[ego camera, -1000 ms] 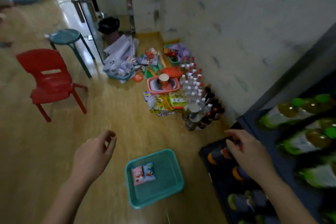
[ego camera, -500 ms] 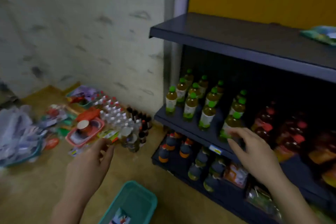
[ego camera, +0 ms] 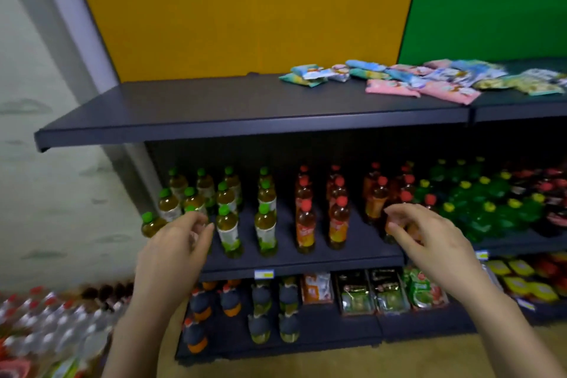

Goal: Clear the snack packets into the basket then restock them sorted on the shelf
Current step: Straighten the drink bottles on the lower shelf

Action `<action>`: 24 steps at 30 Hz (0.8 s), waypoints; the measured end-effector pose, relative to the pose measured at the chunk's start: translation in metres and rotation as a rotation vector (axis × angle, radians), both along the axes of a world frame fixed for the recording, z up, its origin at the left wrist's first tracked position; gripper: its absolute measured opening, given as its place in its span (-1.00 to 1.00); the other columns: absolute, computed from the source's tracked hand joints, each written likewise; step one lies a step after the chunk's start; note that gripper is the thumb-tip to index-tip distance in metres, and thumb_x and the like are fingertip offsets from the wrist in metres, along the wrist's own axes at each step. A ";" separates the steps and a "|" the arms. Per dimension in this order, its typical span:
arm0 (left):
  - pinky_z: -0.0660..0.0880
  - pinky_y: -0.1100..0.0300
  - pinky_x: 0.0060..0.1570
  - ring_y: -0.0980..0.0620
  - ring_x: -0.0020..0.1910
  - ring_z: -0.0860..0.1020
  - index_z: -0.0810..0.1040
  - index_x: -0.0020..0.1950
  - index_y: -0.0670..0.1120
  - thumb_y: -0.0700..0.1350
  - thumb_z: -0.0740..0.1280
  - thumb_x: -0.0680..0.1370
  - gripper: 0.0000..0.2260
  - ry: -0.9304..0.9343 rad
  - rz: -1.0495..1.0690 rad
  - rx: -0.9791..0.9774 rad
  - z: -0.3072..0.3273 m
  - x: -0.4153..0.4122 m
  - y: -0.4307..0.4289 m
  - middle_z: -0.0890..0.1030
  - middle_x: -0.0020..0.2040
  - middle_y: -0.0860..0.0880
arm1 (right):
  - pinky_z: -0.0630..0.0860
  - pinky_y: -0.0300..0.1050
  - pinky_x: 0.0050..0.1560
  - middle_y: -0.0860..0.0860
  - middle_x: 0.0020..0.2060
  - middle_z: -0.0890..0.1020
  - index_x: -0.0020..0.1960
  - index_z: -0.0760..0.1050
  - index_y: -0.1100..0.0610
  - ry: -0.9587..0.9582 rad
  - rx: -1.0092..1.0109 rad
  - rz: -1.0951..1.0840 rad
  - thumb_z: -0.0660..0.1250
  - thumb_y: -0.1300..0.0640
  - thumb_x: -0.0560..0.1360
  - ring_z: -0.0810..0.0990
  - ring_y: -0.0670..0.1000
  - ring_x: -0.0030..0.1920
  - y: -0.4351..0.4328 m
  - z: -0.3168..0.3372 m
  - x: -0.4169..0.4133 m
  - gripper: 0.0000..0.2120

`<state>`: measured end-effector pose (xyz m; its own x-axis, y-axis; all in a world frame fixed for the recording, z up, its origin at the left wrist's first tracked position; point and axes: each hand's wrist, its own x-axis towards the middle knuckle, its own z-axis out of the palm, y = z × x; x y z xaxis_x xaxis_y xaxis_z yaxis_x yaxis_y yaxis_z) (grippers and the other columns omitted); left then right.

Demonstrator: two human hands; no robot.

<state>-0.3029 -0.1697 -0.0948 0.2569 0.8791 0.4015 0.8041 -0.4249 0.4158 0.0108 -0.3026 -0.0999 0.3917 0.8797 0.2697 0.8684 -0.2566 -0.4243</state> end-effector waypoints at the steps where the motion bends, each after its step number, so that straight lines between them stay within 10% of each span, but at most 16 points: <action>1: 0.48 0.11 -0.29 0.02 -0.23 0.54 0.53 0.00 -0.01 0.00 0.26 0.54 -0.87 -0.008 -0.029 0.022 0.003 0.013 0.005 0.55 -0.21 0.08 | 0.52 -0.13 -0.06 -0.18 0.03 0.55 0.22 0.45 -0.07 0.003 0.014 -0.014 0.22 -0.02 0.53 0.54 -0.10 0.05 0.000 0.003 0.008 -0.73; 13: 0.49 0.13 -0.18 0.04 -0.11 0.55 0.54 0.04 -0.01 0.02 0.25 0.53 -0.83 -0.079 -0.081 0.224 0.063 0.168 0.078 0.58 -0.14 0.08 | 0.52 -0.04 0.08 -0.15 0.00 0.60 0.11 0.52 -0.06 -0.030 0.166 0.103 0.28 0.04 0.49 0.57 -0.09 0.05 0.104 0.061 0.124 -0.80; 24: 0.48 0.04 0.07 -0.05 0.04 0.53 0.56 0.02 -0.01 0.00 0.25 0.55 -0.84 -0.149 -0.012 -0.045 0.111 0.256 0.206 0.54 -0.10 0.05 | 0.44 -0.09 0.03 0.04 0.02 0.63 0.14 0.52 0.11 -0.010 0.150 0.306 0.24 0.09 0.52 0.56 0.05 0.04 0.279 0.130 0.157 -0.77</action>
